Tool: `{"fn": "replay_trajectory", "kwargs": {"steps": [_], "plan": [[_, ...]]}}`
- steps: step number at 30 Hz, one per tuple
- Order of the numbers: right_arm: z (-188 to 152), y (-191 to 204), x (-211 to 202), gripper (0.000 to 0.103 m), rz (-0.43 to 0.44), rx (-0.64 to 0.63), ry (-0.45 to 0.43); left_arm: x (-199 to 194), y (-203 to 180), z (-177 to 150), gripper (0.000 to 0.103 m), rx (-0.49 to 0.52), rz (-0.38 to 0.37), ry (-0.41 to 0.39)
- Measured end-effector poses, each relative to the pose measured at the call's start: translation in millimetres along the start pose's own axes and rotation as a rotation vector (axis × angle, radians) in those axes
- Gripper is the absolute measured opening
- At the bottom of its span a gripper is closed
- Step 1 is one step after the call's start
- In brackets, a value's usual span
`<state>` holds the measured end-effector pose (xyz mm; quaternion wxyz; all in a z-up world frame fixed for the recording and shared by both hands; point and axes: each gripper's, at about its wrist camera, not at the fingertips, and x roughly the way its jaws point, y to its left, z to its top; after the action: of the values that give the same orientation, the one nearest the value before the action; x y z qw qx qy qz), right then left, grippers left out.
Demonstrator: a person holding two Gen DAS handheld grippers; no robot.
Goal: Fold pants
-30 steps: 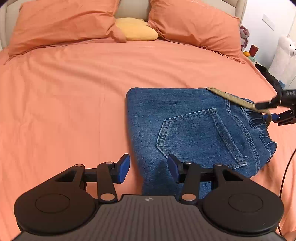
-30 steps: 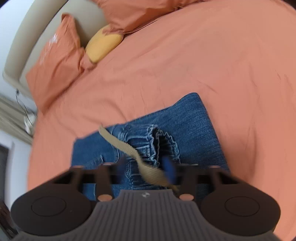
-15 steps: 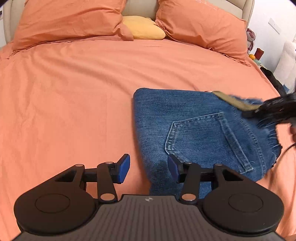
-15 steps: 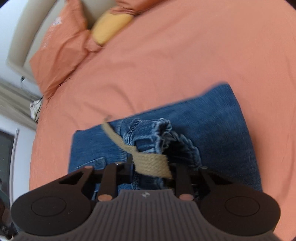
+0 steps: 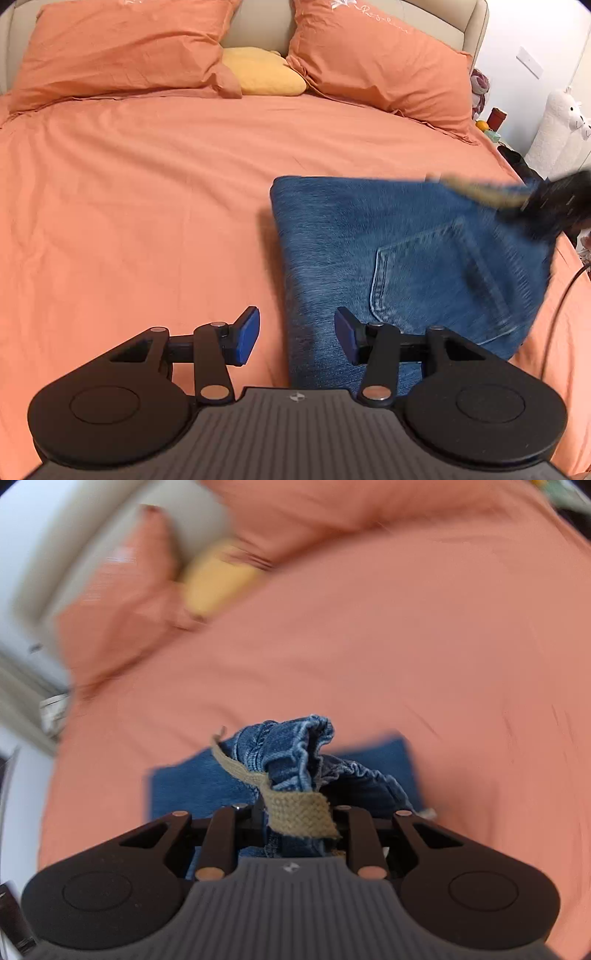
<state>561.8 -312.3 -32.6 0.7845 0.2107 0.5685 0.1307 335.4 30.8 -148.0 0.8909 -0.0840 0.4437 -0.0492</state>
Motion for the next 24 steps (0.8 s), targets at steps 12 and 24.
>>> {"fn": "replay_trajectory", "kwargs": {"steps": [12, 24], "plan": [[-27.5, -12.3, -2.2, 0.066, -0.213, -0.169, -0.13, 4.2, -5.7, 16.5, 0.055, 0.089, 0.025, -0.027], [-67.2, 16.1, -20.8, 0.021, -0.227, -0.332, -0.315, 74.2, -17.5, 77.4, 0.047, 0.049, 0.039, -0.056]]}}
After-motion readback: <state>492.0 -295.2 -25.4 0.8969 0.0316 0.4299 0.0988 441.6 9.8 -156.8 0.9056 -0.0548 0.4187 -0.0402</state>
